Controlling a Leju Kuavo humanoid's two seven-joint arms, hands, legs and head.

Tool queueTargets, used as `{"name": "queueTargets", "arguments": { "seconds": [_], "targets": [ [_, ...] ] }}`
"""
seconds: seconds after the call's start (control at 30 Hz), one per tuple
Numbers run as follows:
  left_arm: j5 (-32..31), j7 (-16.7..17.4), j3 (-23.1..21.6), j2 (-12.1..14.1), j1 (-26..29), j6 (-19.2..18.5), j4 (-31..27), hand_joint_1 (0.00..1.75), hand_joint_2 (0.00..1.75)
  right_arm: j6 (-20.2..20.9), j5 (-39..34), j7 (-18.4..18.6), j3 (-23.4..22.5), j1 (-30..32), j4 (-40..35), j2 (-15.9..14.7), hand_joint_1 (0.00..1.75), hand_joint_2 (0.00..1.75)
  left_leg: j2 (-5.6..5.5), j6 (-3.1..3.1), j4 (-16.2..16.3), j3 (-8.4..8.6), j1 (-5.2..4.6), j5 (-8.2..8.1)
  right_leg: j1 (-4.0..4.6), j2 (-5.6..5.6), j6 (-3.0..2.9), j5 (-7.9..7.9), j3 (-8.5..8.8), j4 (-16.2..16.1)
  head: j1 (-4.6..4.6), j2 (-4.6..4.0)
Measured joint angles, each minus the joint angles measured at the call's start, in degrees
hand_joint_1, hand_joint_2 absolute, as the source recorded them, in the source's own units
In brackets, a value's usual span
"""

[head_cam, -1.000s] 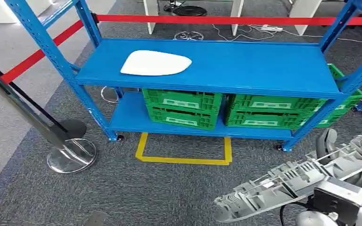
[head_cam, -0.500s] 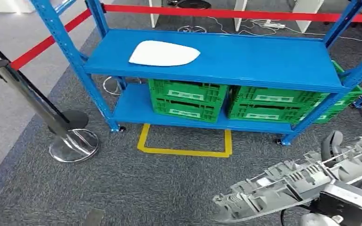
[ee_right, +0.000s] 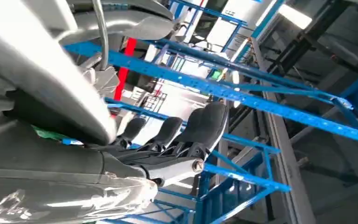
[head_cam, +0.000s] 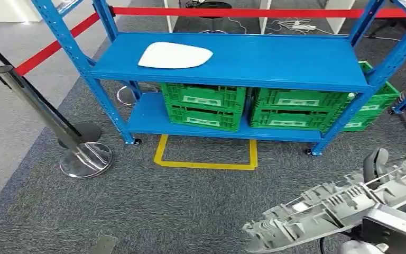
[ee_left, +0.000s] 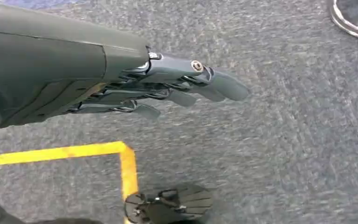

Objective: Take the parts from the cabinet and place them on the table.

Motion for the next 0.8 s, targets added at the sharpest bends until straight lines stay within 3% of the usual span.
{"name": "queueTargets", "arguments": {
  "seconds": [0.07, 0.1, 0.13, 0.17, 0.2, 0.23, 0.27, 0.3, 0.4, 0.43, 0.47, 0.5, 0.53, 0.57, 0.6, 0.63, 0.67, 0.73, 0.77, 0.8],
  "targets": [
    [0.00, 0.00, -0.04, 0.02, -0.07, -0.11, 0.09, 0.00, 1.75, 0.00, 0.04, -0.02, -0.15, 0.02, 0.00, 0.00, 0.80, 1.75, 0.00, -0.23, 8.76, -1.85, 0.03, -5.63, 0.18, -0.03, -0.15, 1.43, -1.41, 0.09, 0.00, 0.00],
    [0.00, 0.00, -0.04, 0.04, -0.08, -0.11, 0.11, 0.00, 1.75, 0.00, 0.04, -0.02, -0.20, 0.11, 0.00, 0.00, 0.80, 1.75, 0.00, -0.21, 11.42, -2.01, 0.03, -5.94, 0.28, -0.03, -0.16, 2.01, -2.21, 0.15, 0.02, 0.00],
    [0.00, 0.00, -0.04, 0.07, -0.08, -0.13, 0.13, 0.00, 1.75, 0.00, 0.02, -0.02, -0.26, 0.20, 0.00, 0.00, 0.80, 1.75, 0.00, -0.10, 12.08, -1.34, 0.02, -4.65, 0.39, -0.03, -0.14, 2.60, -3.15, 0.24, 0.02, 0.00],
    [0.02, 0.00, -0.04, 0.11, -0.09, -0.17, 0.20, 0.00, 1.75, 0.00, 0.02, -0.02, -0.35, 0.25, 0.00, 0.00, 0.80, 1.75, 0.00, 0.12, 10.97, 0.07, -0.02, -2.62, 0.50, -0.01, -0.05, 3.09, -3.93, 0.41, 0.00, 0.00],
    [0.02, 0.00, -0.04, 0.13, -0.10, -0.17, 0.24, 0.00, 1.75, 0.00, 0.02, -0.02, -0.41, 0.28, 0.00, 0.00, 0.80, 1.75, 0.00, 0.53, 7.33, 2.98, -0.08, -0.21, 0.64, 0.02, 0.06, 3.59, -4.68, 0.56, 0.02, 0.00],
    [0.02, 0.00, -0.04, 0.20, -0.14, -0.18, 0.24, 0.00, 1.75, 0.00, 0.00, -0.02, -0.46, 0.29, 0.00, 0.00, 0.80, 1.75, -0.03, 0.99, 3.08, 5.94, -0.19, 1.03, 0.75, 0.06, 0.19, 3.95, -5.14, 0.64, 0.00, 0.00],
    [0.07, -0.06, -0.07, 0.31, -0.28, -0.17, 0.24, 0.00, 1.75, 0.00, -0.09, -0.02, -0.52, 0.30, 0.00, 0.00, 0.80, 1.75, -0.09, 1.67, -2.82, 10.08, -0.38, 0.58, 0.75, 0.02, 0.38, 4.37, -5.48, 0.79, 0.02, 0.00],
    [0.09, -0.22, -0.09, 0.31, -0.48, -0.22, 0.26, 0.00, 1.75, 0.00, -0.26, 0.02, -0.59, 0.27, 0.00, 0.00, 0.80, 1.75, -0.08, 1.88, -6.81, 12.29, -0.54, -0.55, 1.08, -0.01, 0.74, 4.76, -5.77, 1.04, 0.09, 0.00],
    [0.44, -0.70, -0.09, 0.31, -0.77, -0.28, 0.72, 0.00, 1.75, 0.00, -0.74, 0.26, -0.64, 0.35, 0.00, 0.00, 0.80, 1.75, -0.11, 2.27, -7.18, 11.39, -1.00, -0.16, 0.65, -0.29, 1.58, 6.61, -6.28, 0.58, 0.09, 0.00],
    [0.55, -0.74, -0.13, 0.16, -0.65, -0.33, 1.00, 0.00, 1.75, 0.00, -0.81, 0.28, -0.64, 0.41, 0.00, -0.02, 0.80, 1.75, 0.11, 2.65, -7.74, 10.76, -0.56, 0.86, 0.75, -0.11, 1.95, 6.75, -6.69, 0.65, 0.04, 0.00],
    [0.57, -0.83, -0.18, 0.13, -0.77, -0.37, 1.18, 0.00, 1.75, 0.00, -0.90, 0.31, -0.64, 0.47, 0.00, -0.07, 0.80, 1.75, 0.42, 2.92, -7.74, 10.22, -0.54, 1.47, 0.62, 0.07, 2.23, 4.97, -7.24, 1.32, 0.11, 0.00],
    [0.57, -0.90, -0.17, 0.20, -0.77, -0.37, 1.29, 0.00, 1.75, 0.00, -1.05, 0.35, -0.64, 0.48, 0.00, -0.07, 0.80, 1.75, 0.48, 3.40, -7.73, 9.28, -0.53, 2.08, 0.58, 0.07, 2.40, 1.23, -8.46, 3.80, 0.35, 0.00],
    [0.59, -0.90, -0.17, 0.24, -0.79, -0.35, 1.38, 0.00, 1.75, 0.00, -1.14, 0.41, -0.63, 0.47, 0.00, -0.07, 0.80, 1.75, 0.58, 3.58, -7.73, 8.51, -0.61, 2.72, 0.40, 0.05, 2.64, -2.52, -9.28, 7.98, 0.39, 0.00],
    [0.59, -0.90, -0.17, 0.24, -0.82, -0.37, 1.42, 0.00, 1.75, 0.00, -1.18, 0.44, -0.64, 0.48, 0.00, -0.09, 0.80, 1.75, 0.60, 3.65, -7.70, 7.76, -0.69, 3.39, 0.35, 0.06, 2.80, -5.27, -10.00, 12.03, 0.39, 0.00],
    [0.63, -0.92, -0.17, 0.24, -0.84, -0.37, 1.55, 0.00, 1.75, 0.00, -1.22, 0.55, -0.63, 0.49, 0.00, -0.09, 0.80, 1.75, 0.63, 3.67, -7.62, 6.63, -0.80, 4.22, 0.33, 0.06, 2.99, -6.81, -10.50, 16.39, 0.39, 0.00],
    [0.74, -0.92, -0.20, 0.24, -0.85, -0.37, 1.71, 0.00, 1.75, 0.00, -1.24, 0.61, -0.63, 0.51, 0.00, -0.11, 0.80, 1.75, 0.68, 3.61, -7.50, 5.68, -0.84, 4.95, 0.33, 0.06, 3.05, -6.05, -10.16, 18.25, 0.39, 0.00],
    [0.74, -0.94, -0.20, 0.24, -0.85, -0.37, 1.81, 0.00, 1.75, 0.00, -1.29, 0.74, -0.64, 0.51, 0.00, -0.15, 0.80, 1.75, 0.68, 3.52, -7.37, 4.72, -0.87, 5.57, 0.33, 0.06, 3.06, -3.95, -8.86, 17.98, 0.39, 0.00],
    [0.76, -1.05, -0.22, 0.24, -0.95, -0.37, 1.99, 0.00, 1.75, 0.00, -1.51, 0.98, -0.64, 0.51, 0.00, -0.31, 0.80, 1.75, 0.68, 3.25, -6.84, 2.83, -0.88, 6.69, 0.33, 0.05, 2.78, 0.38, -3.19, 11.66, 0.39, 0.00],
    [0.76, -1.07, -0.22, 0.24, -1.13, -0.37, 2.08, 0.00, 1.75, 0.00, -1.51, 1.05, -0.63, 0.49, 0.00, -0.42, 0.80, 1.75, 0.60, 3.04, -6.41, 2.40, -0.88, 7.20, 0.34, 0.06, 2.53, 0.28, 1.01, 6.01, 0.39, 0.00],
    [0.79, -1.09, -0.22, 0.24, -1.17, -0.37, 2.10, 0.00, 1.75, 0.00, -1.53, 1.14, -0.64, 0.38, 0.00, -0.48, 0.80, 1.75, 0.57, 2.72, -6.28, 1.86, -1.11, 7.60, 0.46, 0.06, 2.34, -2.73, 4.25, 0.69, 0.39, 0.00]
  ]
}}
